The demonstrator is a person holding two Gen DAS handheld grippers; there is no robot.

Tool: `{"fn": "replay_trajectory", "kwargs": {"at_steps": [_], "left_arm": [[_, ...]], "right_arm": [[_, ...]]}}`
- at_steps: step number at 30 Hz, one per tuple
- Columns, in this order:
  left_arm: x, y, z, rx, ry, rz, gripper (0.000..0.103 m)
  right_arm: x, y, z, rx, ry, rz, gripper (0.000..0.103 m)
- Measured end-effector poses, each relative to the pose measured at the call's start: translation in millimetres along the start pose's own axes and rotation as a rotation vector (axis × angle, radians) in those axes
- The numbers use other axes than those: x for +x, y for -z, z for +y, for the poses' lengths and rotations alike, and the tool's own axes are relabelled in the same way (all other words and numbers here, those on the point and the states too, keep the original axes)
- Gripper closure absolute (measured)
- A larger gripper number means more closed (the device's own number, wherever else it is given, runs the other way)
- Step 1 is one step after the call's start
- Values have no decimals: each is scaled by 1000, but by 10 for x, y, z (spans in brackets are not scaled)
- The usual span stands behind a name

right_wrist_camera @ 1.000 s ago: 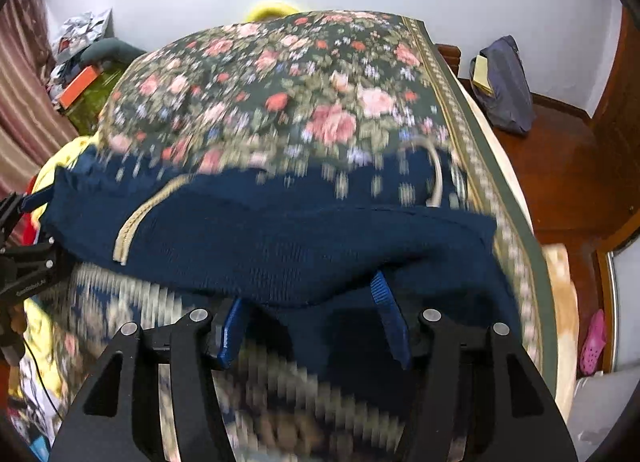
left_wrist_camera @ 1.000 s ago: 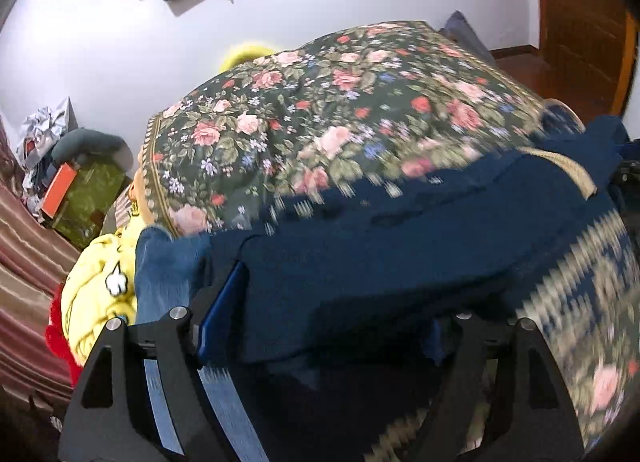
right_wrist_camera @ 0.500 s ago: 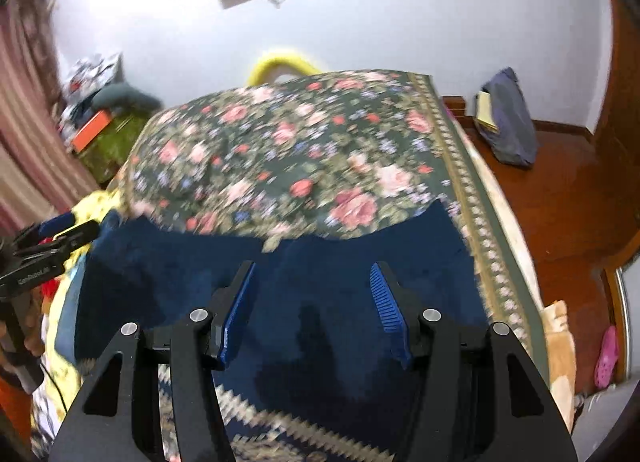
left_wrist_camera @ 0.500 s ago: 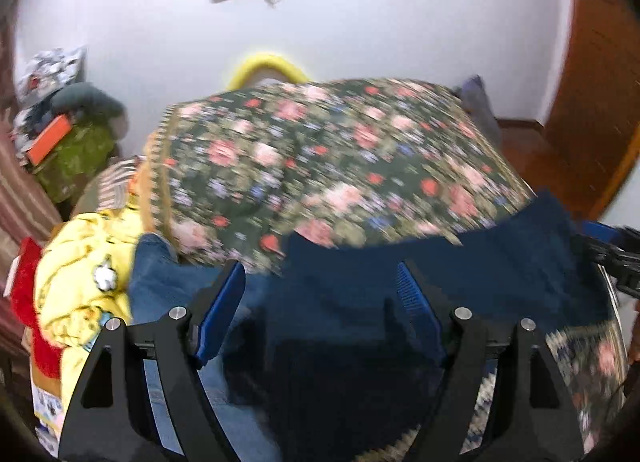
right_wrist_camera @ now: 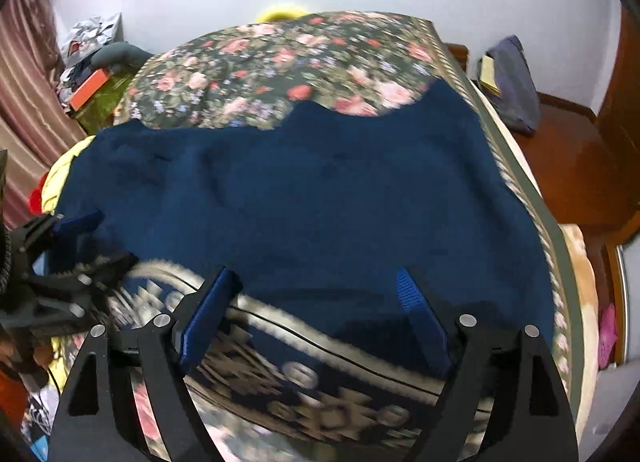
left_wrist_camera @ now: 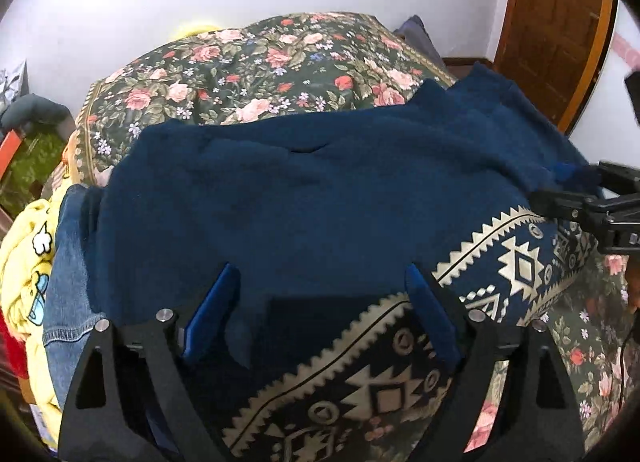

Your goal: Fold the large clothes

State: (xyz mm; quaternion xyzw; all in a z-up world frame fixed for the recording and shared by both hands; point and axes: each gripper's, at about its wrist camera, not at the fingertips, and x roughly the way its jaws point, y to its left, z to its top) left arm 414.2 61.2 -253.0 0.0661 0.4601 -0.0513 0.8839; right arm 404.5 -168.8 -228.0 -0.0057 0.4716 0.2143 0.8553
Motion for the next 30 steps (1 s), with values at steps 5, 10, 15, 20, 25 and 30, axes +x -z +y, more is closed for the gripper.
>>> {"fn": "replay_trajectory", "kwargs": {"at_steps": [5, 10, 15, 20, 25, 30], "left_arm": [[-141, 81, 236, -59, 54, -34, 14], [-277, 214, 326, -57, 30, -51, 14], [-348, 425, 359, -18, -50, -45, 14], [-413, 555, 630, -111, -117, -13, 12], [-605, 695, 1118, -351, -44, -33, 12], [-820, 771, 1352, -513, 30, -90, 12]], "right_arm": [[-104, 180, -351, 41, 71, -8, 21], [-208, 319, -505, 50, 102, -19, 21], [-268, 373, -456, 17, 130, -23, 21], [-304, 397, -413, 14, 143, -14, 21], [-386, 443, -421, 21, 135, -9, 21], [-481, 423, -366, 21, 125, -37, 21]]}}
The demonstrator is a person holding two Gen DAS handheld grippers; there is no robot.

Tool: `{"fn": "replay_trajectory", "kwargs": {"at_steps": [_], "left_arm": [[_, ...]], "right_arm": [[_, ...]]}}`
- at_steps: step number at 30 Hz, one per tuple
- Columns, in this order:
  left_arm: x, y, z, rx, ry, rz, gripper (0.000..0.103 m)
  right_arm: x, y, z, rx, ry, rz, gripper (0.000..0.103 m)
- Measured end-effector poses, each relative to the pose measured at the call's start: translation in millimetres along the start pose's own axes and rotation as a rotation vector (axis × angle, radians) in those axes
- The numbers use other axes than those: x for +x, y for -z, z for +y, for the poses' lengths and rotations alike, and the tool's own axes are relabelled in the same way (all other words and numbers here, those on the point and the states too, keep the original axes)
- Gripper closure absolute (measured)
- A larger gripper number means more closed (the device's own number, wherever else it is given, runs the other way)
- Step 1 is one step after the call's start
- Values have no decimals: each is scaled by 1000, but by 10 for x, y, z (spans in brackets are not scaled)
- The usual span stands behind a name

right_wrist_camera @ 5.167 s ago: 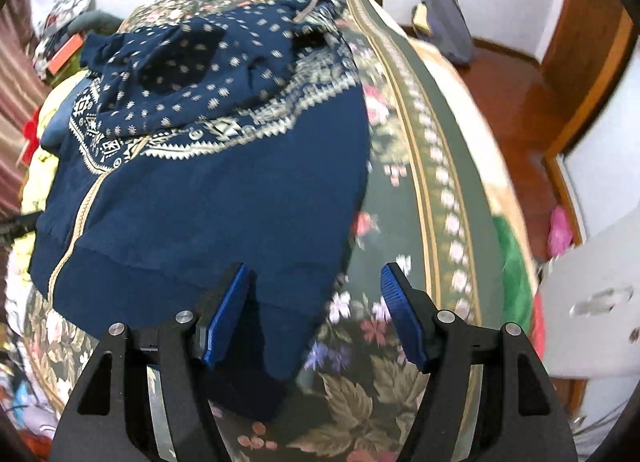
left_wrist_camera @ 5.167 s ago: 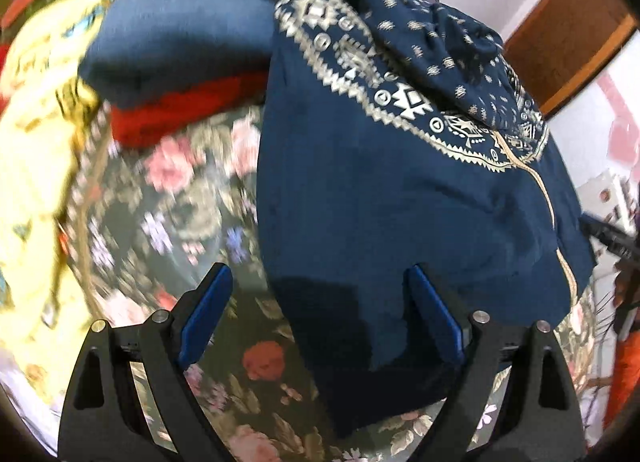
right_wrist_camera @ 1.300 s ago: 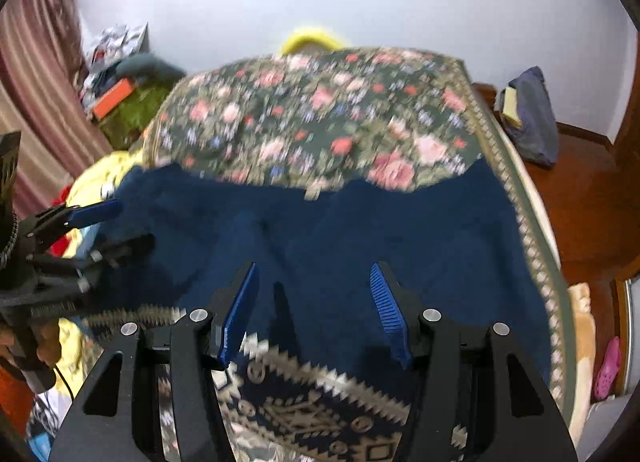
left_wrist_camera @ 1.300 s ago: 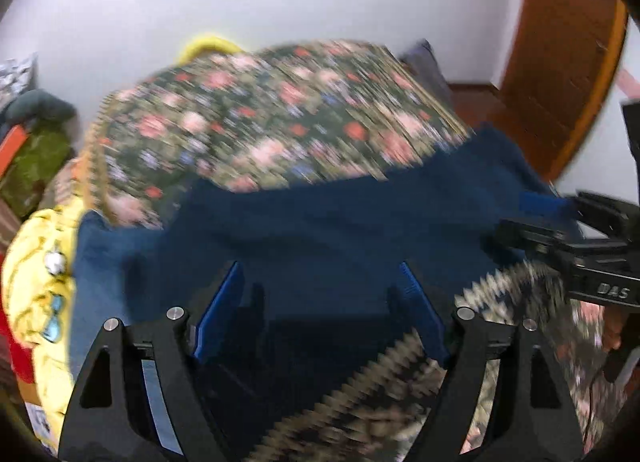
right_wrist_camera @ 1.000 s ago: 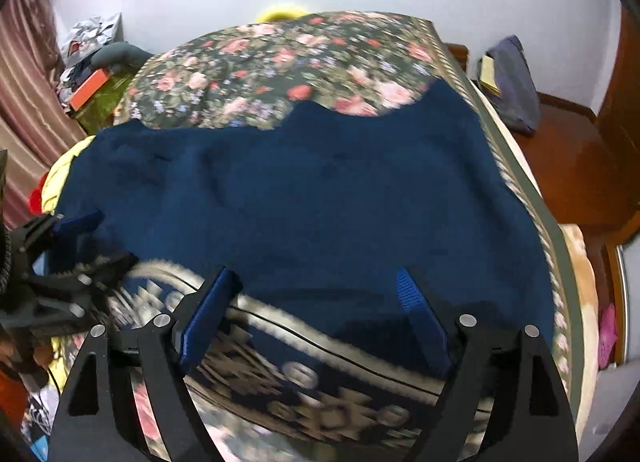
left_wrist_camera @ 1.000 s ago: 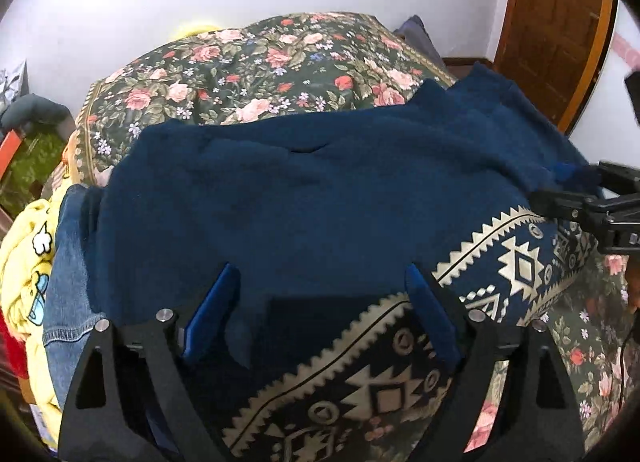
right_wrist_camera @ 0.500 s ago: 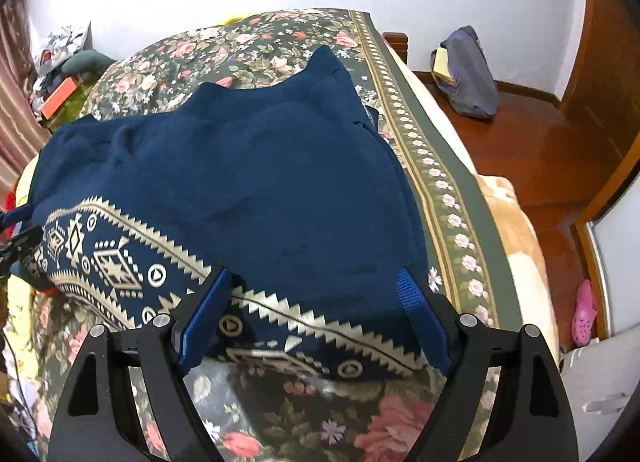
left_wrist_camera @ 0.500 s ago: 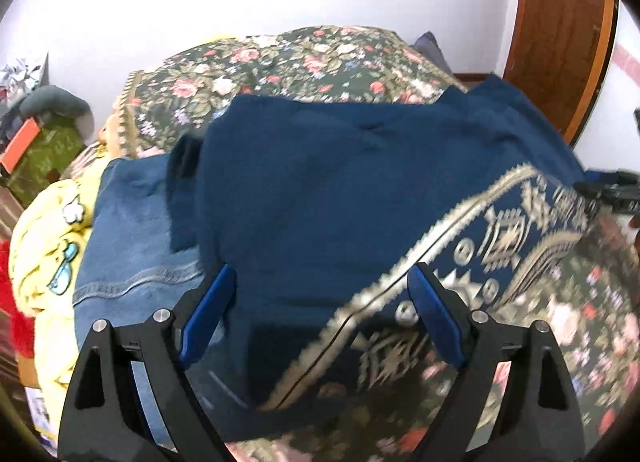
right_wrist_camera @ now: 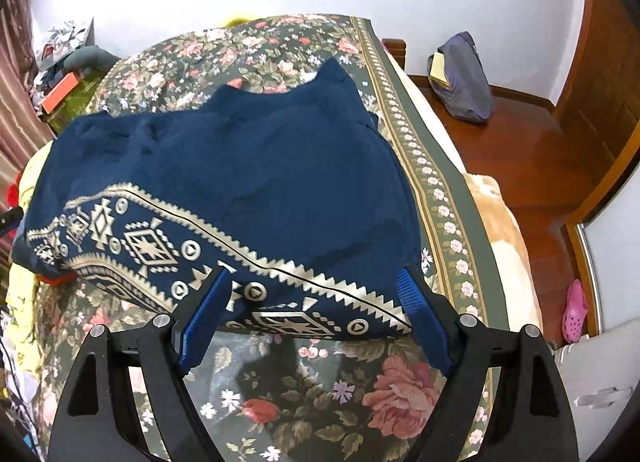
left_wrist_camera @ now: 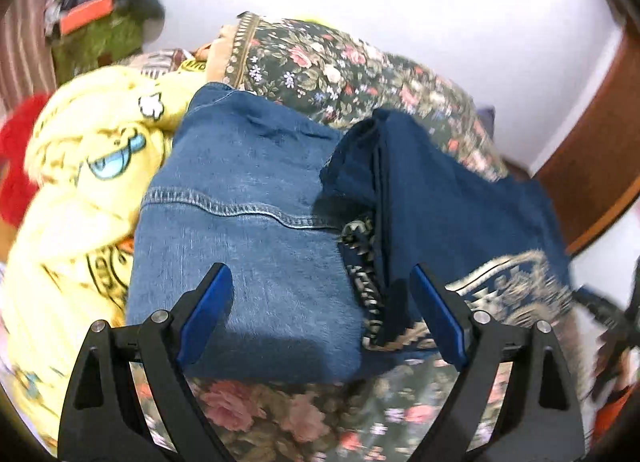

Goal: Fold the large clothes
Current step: 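Press the folded jacket flat with the right gripper while the left gripper tucks its side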

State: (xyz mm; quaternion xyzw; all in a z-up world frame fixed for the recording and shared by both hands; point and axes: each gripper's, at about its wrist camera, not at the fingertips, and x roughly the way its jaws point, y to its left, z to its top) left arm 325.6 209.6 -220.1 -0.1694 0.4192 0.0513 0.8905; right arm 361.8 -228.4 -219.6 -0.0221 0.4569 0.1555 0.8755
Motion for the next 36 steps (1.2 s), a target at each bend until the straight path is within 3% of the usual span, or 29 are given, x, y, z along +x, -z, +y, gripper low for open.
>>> {"fn": "replay_trajectory", "kwargs": {"at_steps": [5, 9, 12, 19, 25, 31, 32, 33, 36], "left_arm": [[-24, 162, -102, -89, 198, 45, 12], [103, 311, -279, -110, 299, 96, 13], [251, 371, -318, -147, 286, 114, 14], [482, 429, -156, -316, 386, 126, 16], [455, 568, -167, -314, 390, 105, 19], [512, 429, -279, -282, 375, 100, 34], [538, 385, -285, -285, 385, 94, 49], [566, 359, -285, -300, 385, 94, 53], [654, 244, -282, -326, 390, 68, 53]], "right_arm": [[-38, -41, 111, 8, -37, -25, 21], [-13, -42, 244, -15, -48, -25, 21], [2, -21, 338, -48, -48, -22, 21], [68, 24, 429, -73, -65, -7, 21], [111, 74, 446, -56, -89, 2, 21], [115, 94, 438, -46, -92, 13, 21], [101, 92, 437, -43, -95, 10, 21], [97, 91, 442, -40, -97, 7, 21], [87, 71, 452, -38, -100, 1, 21]]}}
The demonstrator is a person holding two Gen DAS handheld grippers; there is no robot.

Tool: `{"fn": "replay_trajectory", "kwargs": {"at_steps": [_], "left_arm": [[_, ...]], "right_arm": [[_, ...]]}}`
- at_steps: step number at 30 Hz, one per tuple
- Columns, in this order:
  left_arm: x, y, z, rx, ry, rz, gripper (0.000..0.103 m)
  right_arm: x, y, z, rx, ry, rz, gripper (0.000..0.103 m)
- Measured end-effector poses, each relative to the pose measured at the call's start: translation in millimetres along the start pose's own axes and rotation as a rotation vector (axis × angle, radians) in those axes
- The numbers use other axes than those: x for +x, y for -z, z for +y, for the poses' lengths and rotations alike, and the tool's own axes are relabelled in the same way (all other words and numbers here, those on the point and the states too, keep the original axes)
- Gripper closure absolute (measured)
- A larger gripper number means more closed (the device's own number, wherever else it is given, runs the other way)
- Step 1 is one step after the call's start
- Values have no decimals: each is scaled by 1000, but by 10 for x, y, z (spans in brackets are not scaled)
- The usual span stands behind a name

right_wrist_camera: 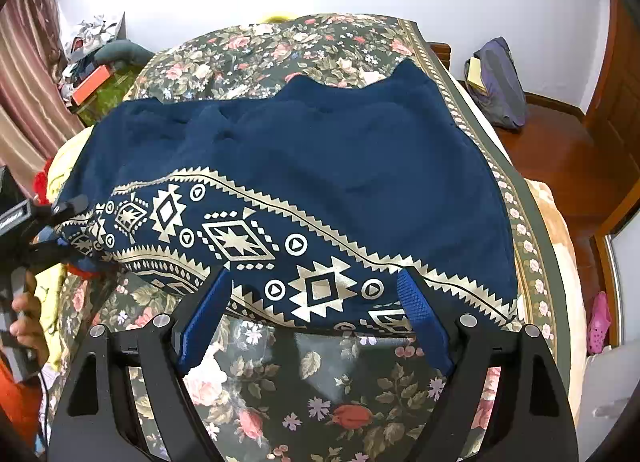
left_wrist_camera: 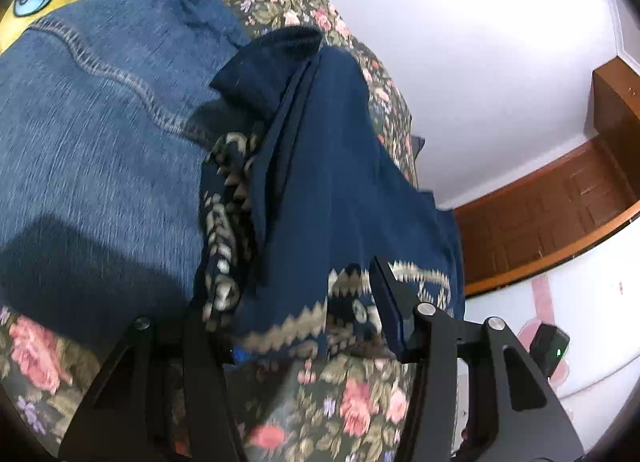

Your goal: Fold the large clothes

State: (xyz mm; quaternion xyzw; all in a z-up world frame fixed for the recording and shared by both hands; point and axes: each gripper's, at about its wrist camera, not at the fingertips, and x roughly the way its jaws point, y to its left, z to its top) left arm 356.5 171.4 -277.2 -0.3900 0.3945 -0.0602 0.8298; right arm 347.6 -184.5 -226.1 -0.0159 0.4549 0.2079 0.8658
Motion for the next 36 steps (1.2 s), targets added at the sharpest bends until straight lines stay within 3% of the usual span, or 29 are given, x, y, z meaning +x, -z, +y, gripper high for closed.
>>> {"fn": "replay_trajectory", "kwargs": {"at_steps": [7, 8, 9, 11, 15, 19, 23, 26, 31, 35, 36], "left_arm": [[87, -166, 46, -19, -36, -104, 53], [109, -184, 40, -13, -45, -113, 55], [124, -207, 40, -5, -50, -115, 69], [186, -265, 69, -18, -69, -85, 83], [77, -261, -4, 12, -66, -88, 91], [-123, -293, -229, 117, -82, -129, 92], [-292, -361, -315, 129, -73, -164, 93], [-421, -334, -414, 170, -92, -188, 93], [-334, -281, -475, 222, -159, -140, 93], [-264, -231, -499, 225, -190, -121, 93], [-259, -222, -526, 227, -196, -117, 88]], "right_arm": [[8, -157, 122, -10, -16, -18, 21], [8, -181, 155, -15, -21, -23, 21], [10, -200, 188, -21, -23, -28, 21], [16, -250, 267, -40, -23, -36, 21], [40, -349, 419, -86, -4, -50, 21], [39, -473, 592, -139, 7, -74, 21], [100, -615, 763, -183, 11, -84, 21], [293, -649, 862, -205, 6, -31, 21], [702, -486, 896, -204, -8, 73, 20], [696, -366, 858, -209, -13, 48, 15], [681, -356, 854, -212, -13, 49, 15]]}}
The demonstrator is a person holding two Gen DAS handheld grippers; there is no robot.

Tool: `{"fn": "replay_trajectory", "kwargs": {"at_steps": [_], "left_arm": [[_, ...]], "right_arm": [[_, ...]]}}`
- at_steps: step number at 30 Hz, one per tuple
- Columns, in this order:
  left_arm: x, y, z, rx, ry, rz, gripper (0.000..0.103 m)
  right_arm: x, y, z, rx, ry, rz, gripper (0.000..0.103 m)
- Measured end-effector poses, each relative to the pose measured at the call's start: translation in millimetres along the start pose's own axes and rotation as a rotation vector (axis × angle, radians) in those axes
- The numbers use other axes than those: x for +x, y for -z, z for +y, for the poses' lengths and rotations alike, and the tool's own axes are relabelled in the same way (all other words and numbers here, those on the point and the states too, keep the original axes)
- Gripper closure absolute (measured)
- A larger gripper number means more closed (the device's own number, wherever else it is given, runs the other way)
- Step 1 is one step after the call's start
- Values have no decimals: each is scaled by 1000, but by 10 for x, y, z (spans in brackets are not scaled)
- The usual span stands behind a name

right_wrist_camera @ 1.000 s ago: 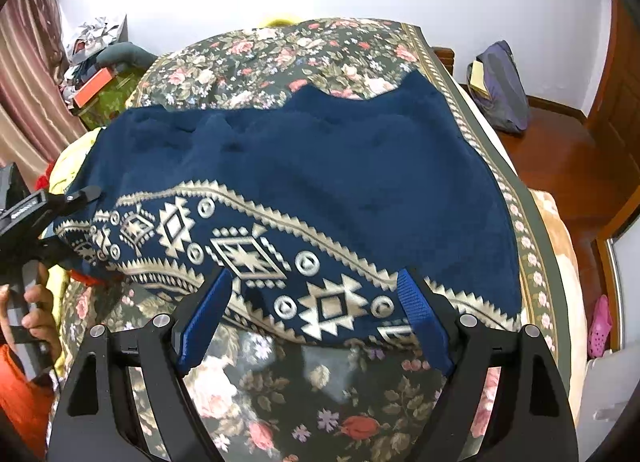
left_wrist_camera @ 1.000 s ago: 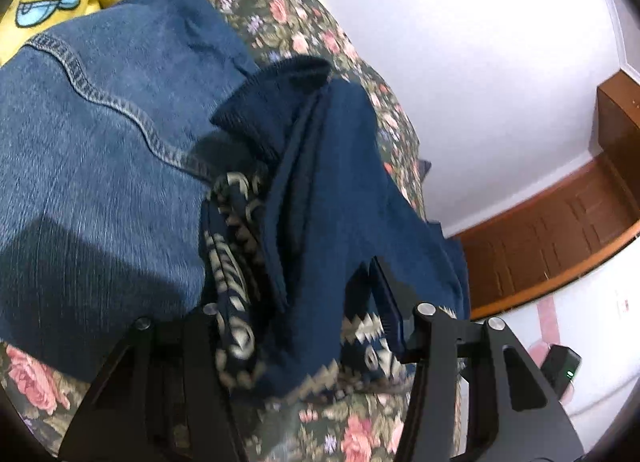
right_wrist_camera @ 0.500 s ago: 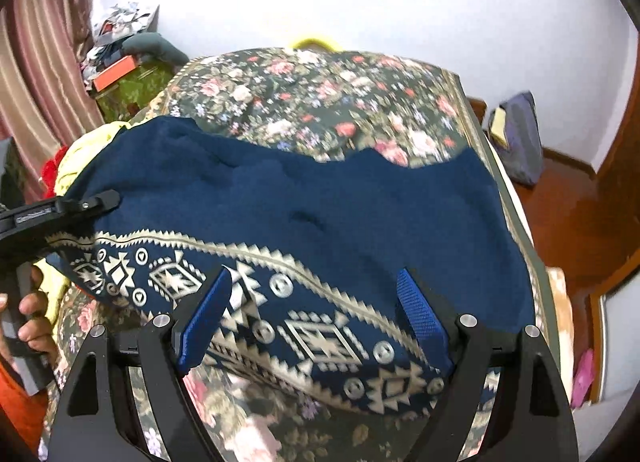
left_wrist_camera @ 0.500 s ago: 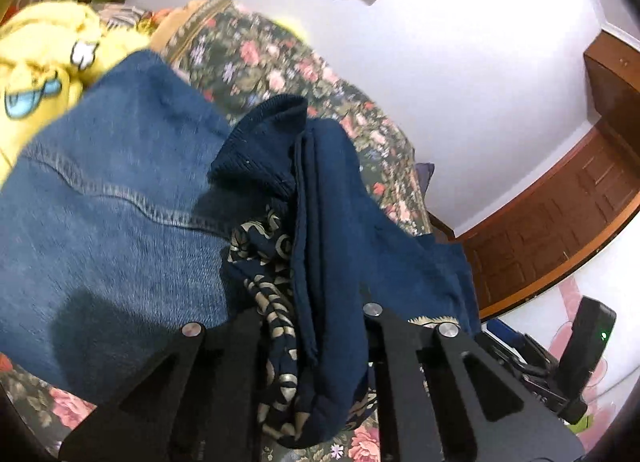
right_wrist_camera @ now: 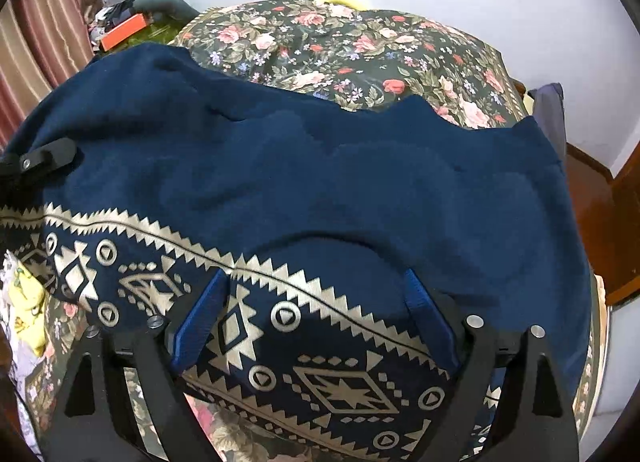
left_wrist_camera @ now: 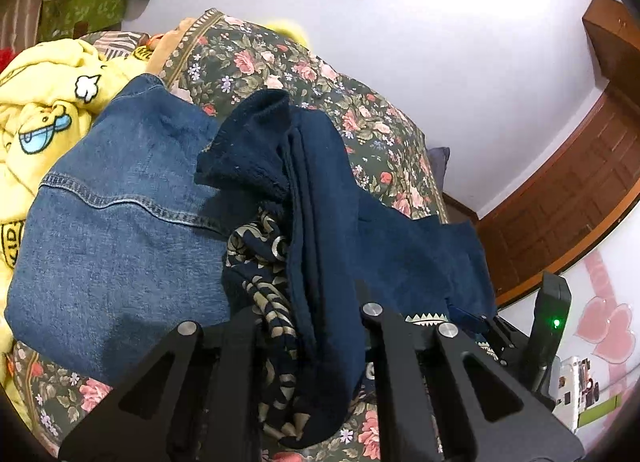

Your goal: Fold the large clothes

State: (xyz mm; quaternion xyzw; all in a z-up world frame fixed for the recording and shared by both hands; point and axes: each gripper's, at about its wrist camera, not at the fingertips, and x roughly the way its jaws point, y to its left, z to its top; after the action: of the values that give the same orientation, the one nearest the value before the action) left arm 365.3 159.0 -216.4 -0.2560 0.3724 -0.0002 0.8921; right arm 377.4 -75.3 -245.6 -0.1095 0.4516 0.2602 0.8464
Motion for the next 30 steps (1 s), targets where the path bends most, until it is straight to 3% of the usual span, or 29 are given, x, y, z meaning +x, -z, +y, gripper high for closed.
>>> {"fn": "replay_trajectory", "kwargs": {"at_steps": [1, 3, 4, 10, 13, 15, 18, 21, 26, 30], "left_arm": [[10, -9, -25, -2, 1, 6, 85], [33, -26, -45, -30, 32, 13, 63], [44, -26, -37, -50, 46, 15, 60], [-57, 190, 35, -98, 61, 16, 59], [-135, 354, 67, -70, 48, 19, 65], [-120, 417, 114, -59, 27, 29, 84], [-55, 402, 198, -75, 17, 39, 95], [-91, 298, 114, -53, 19, 14, 98], [-342, 101, -502, 145, 18, -100, 99], [-361, 5, -719, 172, 42, -126, 99]], "right_arm": [[-16, 9, -8, -1, -3, 3, 15], [-59, 31, -22, 2, -9, 12, 15], [-83, 45, -34, 5, -12, 14, 15], [-134, 116, -97, 23, -24, 16, 15], [-157, 151, -118, 27, -27, 15, 15], [-164, 165, -116, 26, -21, 16, 15], [-181, 190, -118, 19, -16, 15, 15], [-216, 205, -133, 18, -13, 7, 15], [-295, 119, -223, 56, -28, -14, 15], [-348, 7, -318, 117, -34, -55, 15]]}}
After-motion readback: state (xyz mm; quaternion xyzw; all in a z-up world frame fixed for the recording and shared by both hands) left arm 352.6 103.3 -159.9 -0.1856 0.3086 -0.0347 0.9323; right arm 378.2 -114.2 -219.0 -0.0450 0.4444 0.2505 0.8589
